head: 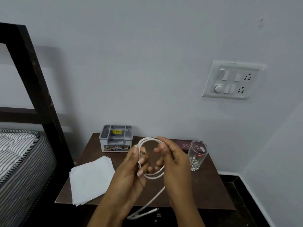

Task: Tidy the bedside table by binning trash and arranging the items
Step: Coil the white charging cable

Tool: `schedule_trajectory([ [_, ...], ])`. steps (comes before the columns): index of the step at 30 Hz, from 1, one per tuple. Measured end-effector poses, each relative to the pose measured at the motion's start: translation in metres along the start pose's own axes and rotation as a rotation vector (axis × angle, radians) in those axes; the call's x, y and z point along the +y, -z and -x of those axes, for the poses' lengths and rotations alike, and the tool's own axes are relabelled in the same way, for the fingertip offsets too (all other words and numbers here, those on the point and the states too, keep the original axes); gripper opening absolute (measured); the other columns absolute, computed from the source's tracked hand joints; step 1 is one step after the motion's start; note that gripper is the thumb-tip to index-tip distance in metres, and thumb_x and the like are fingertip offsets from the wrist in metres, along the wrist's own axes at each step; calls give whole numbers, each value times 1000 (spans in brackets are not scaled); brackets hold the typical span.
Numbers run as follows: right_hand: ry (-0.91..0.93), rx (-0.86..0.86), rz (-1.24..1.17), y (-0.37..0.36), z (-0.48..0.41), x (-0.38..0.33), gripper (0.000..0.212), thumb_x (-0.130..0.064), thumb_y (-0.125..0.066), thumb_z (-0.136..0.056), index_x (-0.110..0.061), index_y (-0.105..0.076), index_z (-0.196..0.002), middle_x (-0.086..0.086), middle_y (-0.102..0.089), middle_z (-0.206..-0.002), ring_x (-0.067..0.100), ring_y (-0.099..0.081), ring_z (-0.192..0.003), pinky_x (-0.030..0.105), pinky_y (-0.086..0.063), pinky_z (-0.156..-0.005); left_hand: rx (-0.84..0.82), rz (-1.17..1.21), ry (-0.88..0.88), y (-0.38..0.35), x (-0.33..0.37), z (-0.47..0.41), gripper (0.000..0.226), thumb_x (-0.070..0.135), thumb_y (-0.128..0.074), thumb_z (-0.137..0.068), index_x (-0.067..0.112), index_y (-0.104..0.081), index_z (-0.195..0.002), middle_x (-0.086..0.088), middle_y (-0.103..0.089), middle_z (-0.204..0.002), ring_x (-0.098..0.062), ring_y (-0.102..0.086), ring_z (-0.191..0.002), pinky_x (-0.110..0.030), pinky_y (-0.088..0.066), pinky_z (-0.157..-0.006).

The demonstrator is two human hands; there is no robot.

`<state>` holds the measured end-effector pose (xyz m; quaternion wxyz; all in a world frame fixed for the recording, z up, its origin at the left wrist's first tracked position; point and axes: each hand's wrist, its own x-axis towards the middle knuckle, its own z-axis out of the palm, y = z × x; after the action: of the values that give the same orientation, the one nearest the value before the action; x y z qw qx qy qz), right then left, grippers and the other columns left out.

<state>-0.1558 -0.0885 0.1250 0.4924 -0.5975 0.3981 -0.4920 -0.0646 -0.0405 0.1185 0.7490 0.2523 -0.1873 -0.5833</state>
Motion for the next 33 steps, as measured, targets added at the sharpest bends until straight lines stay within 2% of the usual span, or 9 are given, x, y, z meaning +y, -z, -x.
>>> schedule_trajectory([
  [3, 55, 26, 93, 10, -4, 5, 20, -21, -55, -92, -34, -71, -91, -8, -67, -75, 3, -47, -51, 24, -43, -53, -44, -63, 122, 2, 6, 2, 29, 25, -43, -87, 8, -62, -73, -3, -49, -59, -12, -50, -48, -29, -55, -65],
  [6, 163, -71, 258, 19, -7, 8, 19, -29, -53, -89, -38, -69, -89, -11, -66, -82, 3, -60, -68, 23, -46, -63, -1, -262, 194, 8, 8, 5, 46, 38, -40, -92, 6, -68, -74, -6, -50, -59, -16, -56, -52, -37, -54, -77],
  [9, 184, -95, 337, 15, -6, 12, 19, -35, -50, -88, -37, -68, -94, -10, -66, -81, 1, -61, -71, 17, -45, -65, 59, -261, 144, 5, 0, 2, 36, 40, -45, -88, 9, -53, -71, 1, -33, -51, -8, -35, -40, -28, -53, -59],
  [14, -95, -41, -60, 2, -2, 8, 17, -19, -50, -95, -21, -67, -97, -2, -59, -65, 5, -47, -46, 18, -43, -47, 180, 69, -46, 1, -13, -6, 34, 38, -41, -91, 15, -42, -67, 6, -28, -49, -4, -26, -36, -16, -40, -44],
  [17, -152, 9, -165, -2, -1, 9, 22, -18, -46, -96, -14, -67, -90, -2, -45, -59, 3, -39, -44, 15, -38, -45, 194, 72, -87, -1, -15, -8, 36, 36, -39, -94, 14, -44, -65, 4, -34, -52, -7, -37, -42, -23, -49, -59],
  [21, 3, 43, 139, 14, -8, 13, 23, -28, -46, -96, -26, -65, -83, -7, -44, -59, 2, -39, -49, 20, -36, -53, 161, -157, 80, 4, -5, -1, 37, 29, -41, -96, 7, -60, -72, -5, -55, -62, -16, -60, -56, -35, -48, -81],
  [26, 143, -46, 345, 9, -5, 16, 23, -31, -47, -94, -44, -55, -77, -21, -56, -65, 0, -52, -64, 12, -37, -59, 240, -229, 76, 6, -10, -2, 37, 38, -46, -93, 10, -56, -70, 3, -33, -47, -9, -37, -39, -27, -50, -59],
  [30, 23, 26, 179, -7, -1, 23, 20, -28, -45, -96, -31, -64, -91, -9, -54, -61, 1, -49, -53, 20, -43, -57, 329, -17, -72, 3, -18, -8, 35, 37, -43, -95, 15, -47, -68, 7, -28, -44, -2, -25, -32, -15, -36, -39],
  [33, -166, -43, -19, -13, 3, 25, 27, -24, -43, -98, -17, -66, -87, -7, -52, -57, 4, -51, -53, 20, -43, -53, 336, 189, -170, 10, -12, -12, 37, 38, -38, -97, 15, -42, -68, 7, -29, -43, -3, -25, -30, -12, -33, -34],
])
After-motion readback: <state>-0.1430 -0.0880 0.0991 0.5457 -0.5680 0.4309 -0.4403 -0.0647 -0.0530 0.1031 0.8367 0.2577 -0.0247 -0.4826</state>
